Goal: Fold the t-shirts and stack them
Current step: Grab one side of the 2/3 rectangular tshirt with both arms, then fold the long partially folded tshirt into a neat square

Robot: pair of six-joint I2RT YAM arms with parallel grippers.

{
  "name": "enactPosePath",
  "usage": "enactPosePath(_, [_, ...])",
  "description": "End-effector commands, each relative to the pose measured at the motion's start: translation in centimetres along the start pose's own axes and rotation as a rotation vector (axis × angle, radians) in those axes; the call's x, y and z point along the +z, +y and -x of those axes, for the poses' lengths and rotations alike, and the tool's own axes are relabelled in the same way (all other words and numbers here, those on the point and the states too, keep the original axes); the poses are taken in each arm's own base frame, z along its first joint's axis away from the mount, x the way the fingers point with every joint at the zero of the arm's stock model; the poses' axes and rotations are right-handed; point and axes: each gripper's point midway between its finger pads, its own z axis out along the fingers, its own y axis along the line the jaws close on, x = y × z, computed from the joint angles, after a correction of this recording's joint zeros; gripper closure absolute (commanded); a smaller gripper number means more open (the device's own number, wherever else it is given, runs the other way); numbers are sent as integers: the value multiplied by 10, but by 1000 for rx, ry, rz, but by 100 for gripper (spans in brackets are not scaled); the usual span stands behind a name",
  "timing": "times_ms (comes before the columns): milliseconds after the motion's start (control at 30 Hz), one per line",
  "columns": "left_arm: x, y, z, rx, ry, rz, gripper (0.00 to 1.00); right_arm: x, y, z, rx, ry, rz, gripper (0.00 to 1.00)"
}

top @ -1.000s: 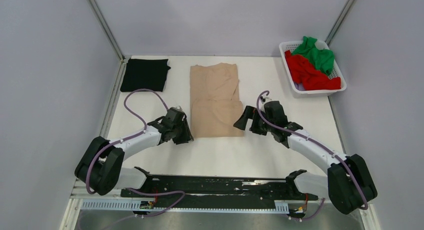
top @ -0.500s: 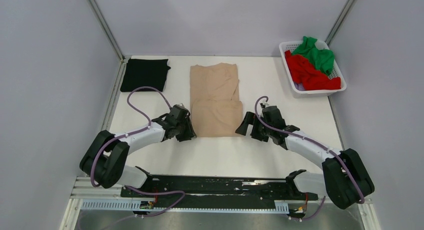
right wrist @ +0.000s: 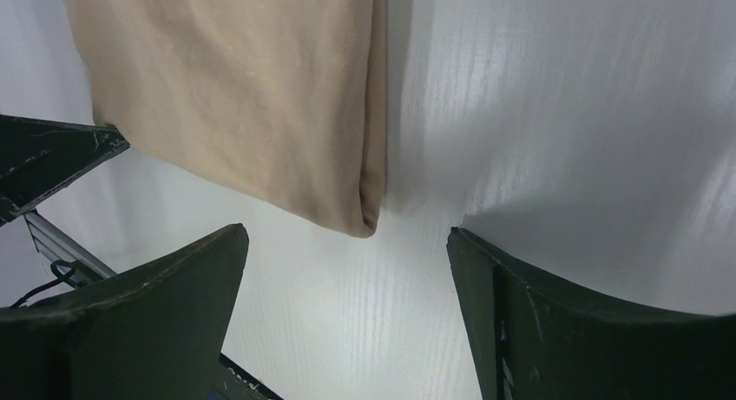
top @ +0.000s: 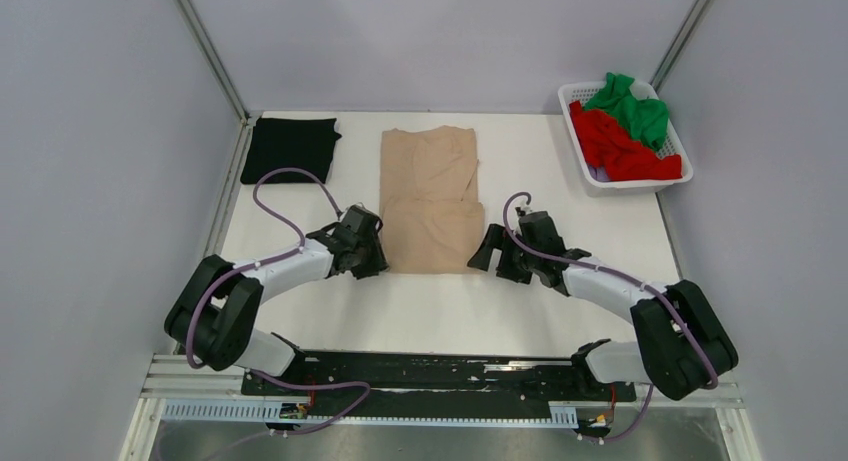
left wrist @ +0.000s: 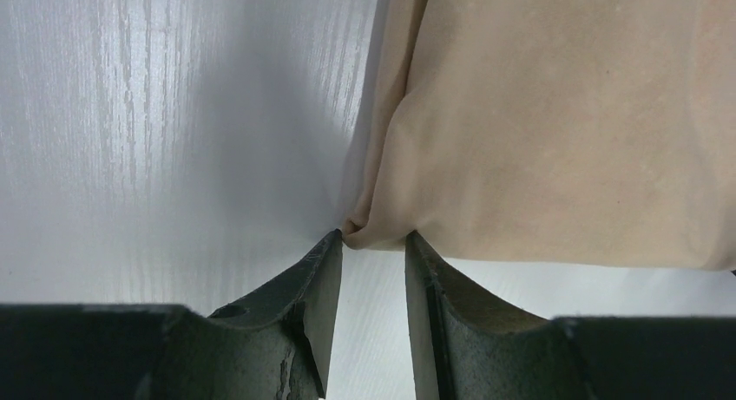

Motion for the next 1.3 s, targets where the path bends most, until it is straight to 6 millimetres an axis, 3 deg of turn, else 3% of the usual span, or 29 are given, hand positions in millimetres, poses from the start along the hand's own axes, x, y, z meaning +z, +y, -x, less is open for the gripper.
enactPosePath(0, [19,27,-10,19,33,115,59,8,9,1,-24,7,18,9])
enactPosePath(100, [26,26,-10,27,46,117,66,14,9,-1,-29,15,10,15])
enactPosePath(267, [33,24,-11,41,55,110,99,30,5,-1,-32,12,-11,29])
enactPosePath(400, [34,29,-17,47,67,112,100,41,-5,-4,-22,9,-62,44])
enactPosePath(500, [32,32,-21,46,67,103,100,45,-8,-8,-9,24,-71,71])
enactPosePath(700, [18,34,-28,52,74,74,100,36,-7,-17,-31,46,-75,95])
enactPosePath(833, [-6,33,-33,78,65,38,100,10,6,-34,-59,104,-14,99])
enactPosePath(967, [-42,20,-44,99,60,-89,100,-32,43,-45,-78,118,165,100])
enactPosePath(1100, [-88,0,-42,115,11,-246,100,-74,83,-55,-118,151,371,100])
enactPosePath(1167, [-113,-10,-30,116,-58,-319,100,-91,100,-47,-153,110,439,100])
enactPosePath(1267, [-145,-21,-5,88,-201,-388,100,-100,109,-21,-184,-14,434,100])
